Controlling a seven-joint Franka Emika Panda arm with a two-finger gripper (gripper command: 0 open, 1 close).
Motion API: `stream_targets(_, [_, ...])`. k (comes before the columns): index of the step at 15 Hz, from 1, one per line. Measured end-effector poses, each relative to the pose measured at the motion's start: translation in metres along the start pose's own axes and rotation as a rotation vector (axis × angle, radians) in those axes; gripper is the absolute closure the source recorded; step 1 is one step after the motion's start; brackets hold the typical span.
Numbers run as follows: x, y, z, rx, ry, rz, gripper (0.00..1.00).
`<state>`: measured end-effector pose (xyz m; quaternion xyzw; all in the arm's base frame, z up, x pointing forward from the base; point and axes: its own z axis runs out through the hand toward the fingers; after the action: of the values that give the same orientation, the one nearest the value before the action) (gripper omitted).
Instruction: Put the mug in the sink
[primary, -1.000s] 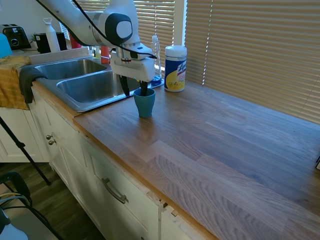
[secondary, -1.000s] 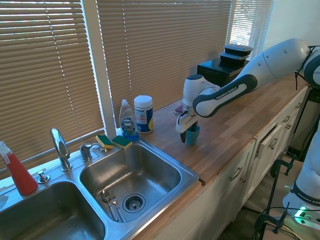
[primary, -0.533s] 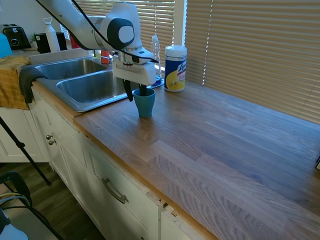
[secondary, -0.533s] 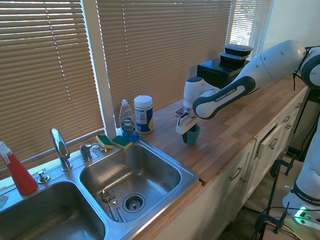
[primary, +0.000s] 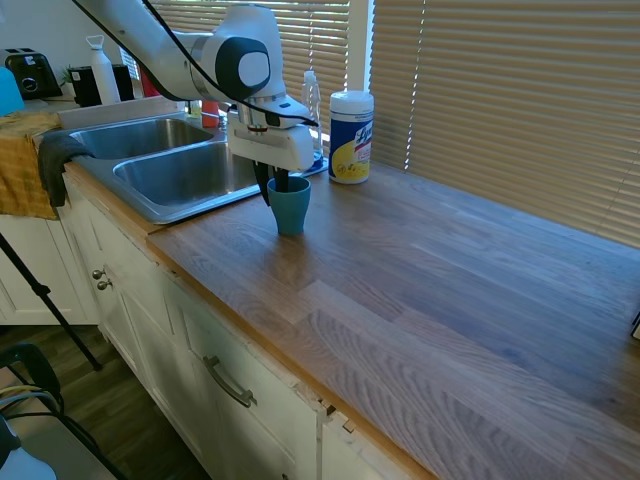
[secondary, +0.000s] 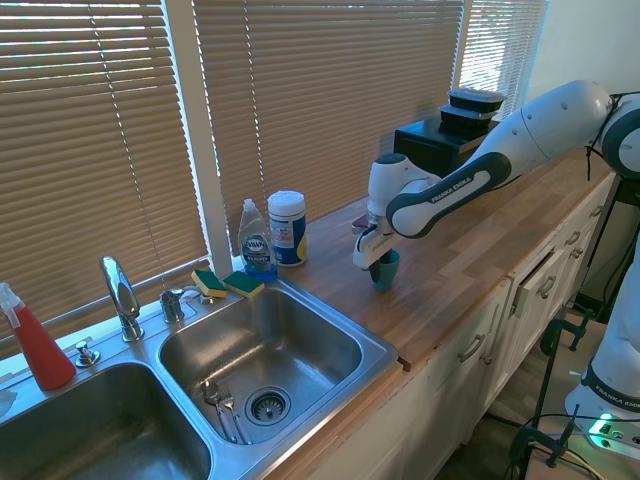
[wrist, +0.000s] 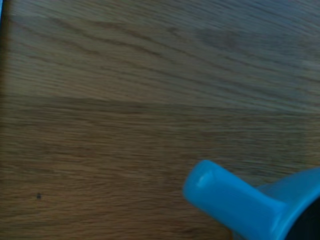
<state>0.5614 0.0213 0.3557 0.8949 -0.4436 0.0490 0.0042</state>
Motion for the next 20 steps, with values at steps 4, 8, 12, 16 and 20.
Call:
stream_targets(4, [0.0, 0.0, -0.008, 0.011, 0.008, 0.001, 1.0])
stream_targets(8, [-0.01, -0.008, -0.026, 0.031, 0.028, -0.019, 1.0])
stream_targets(12, [-0.065, -0.059, -0.085, 0.062, 0.083, -0.076, 1.0])
stream_targets(16, [-0.141, -0.146, -0.092, 0.082, 0.113, -0.135, 1.0])
stream_targets(20, [-0.174, -0.222, -0.026, 0.087, 0.106, -0.111, 1.0])
